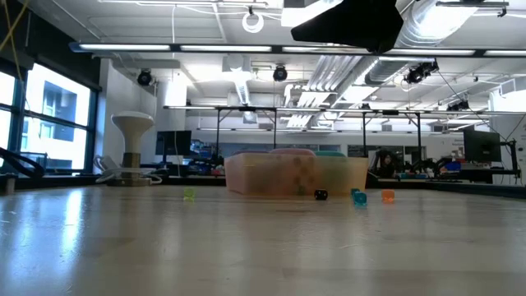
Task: Pick & Place Dice
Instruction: Put the big red die into the orange bin
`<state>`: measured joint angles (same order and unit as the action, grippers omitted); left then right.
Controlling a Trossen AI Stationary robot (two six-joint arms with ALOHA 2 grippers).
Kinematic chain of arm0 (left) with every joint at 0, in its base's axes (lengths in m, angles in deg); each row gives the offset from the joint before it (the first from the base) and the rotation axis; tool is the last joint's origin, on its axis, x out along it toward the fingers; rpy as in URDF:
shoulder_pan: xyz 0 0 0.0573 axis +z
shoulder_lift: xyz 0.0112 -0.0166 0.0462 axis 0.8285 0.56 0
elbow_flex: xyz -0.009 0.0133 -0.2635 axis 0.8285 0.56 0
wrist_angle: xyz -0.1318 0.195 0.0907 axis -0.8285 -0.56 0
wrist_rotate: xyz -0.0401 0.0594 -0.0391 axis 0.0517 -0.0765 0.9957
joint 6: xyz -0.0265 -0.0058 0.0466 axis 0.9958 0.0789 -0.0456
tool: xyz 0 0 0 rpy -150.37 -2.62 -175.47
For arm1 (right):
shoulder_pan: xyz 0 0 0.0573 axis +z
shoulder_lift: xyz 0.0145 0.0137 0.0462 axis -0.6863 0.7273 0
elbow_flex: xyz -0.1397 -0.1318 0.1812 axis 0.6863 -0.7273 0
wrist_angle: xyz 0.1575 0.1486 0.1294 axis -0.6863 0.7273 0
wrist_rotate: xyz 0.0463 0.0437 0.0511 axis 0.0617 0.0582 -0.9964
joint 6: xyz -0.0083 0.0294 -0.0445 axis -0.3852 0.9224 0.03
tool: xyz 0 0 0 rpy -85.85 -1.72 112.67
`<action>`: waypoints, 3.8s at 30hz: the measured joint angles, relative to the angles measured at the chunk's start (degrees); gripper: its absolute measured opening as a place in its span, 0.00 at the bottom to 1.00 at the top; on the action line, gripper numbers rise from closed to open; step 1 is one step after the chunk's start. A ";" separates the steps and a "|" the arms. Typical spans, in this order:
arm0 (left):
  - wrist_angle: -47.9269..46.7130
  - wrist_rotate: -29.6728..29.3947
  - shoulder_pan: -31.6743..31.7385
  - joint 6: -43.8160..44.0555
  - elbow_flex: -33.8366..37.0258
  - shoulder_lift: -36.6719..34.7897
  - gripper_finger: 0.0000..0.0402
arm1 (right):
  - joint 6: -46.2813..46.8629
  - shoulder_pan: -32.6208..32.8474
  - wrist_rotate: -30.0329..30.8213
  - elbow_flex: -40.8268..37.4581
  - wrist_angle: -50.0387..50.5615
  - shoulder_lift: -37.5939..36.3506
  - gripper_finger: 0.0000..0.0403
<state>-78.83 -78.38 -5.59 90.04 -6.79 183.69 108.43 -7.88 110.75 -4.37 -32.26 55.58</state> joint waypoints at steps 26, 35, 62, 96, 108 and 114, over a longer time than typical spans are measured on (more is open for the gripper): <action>12.25 4.47 9.77 -22.64 3.58 -7.36 0.77 | -5.58 2.40 0.35 -0.04 -8.75 0.00 0.99; 11.50 9.45 17.05 -36.11 3.53 -12.61 0.64 | -10.05 6.68 0.34 -0.02 -13.87 -0.02 0.99; 9.59 -4.41 16.14 -29.78 1.06 -11.96 0.61 | -9.01 7.30 0.35 -0.02 -13.23 -0.02 0.99; 43.74 9.72 15.74 -46.74 0.98 -4.33 0.99 | -7.48 7.28 0.27 -0.02 -13.18 -0.02 0.99; 44.97 6.91 16.14 -38.34 1.04 -4.33 0.99 | -7.48 7.26 0.28 -0.02 -13.17 -0.02 0.99; 43.68 6.29 15.87 -36.16 1.04 -4.33 0.99 | -7.48 7.26 0.28 -0.02 -13.16 -0.02 0.99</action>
<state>-35.15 -72.10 10.28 53.88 -5.75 179.36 100.96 -0.62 111.04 -4.39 -45.41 55.56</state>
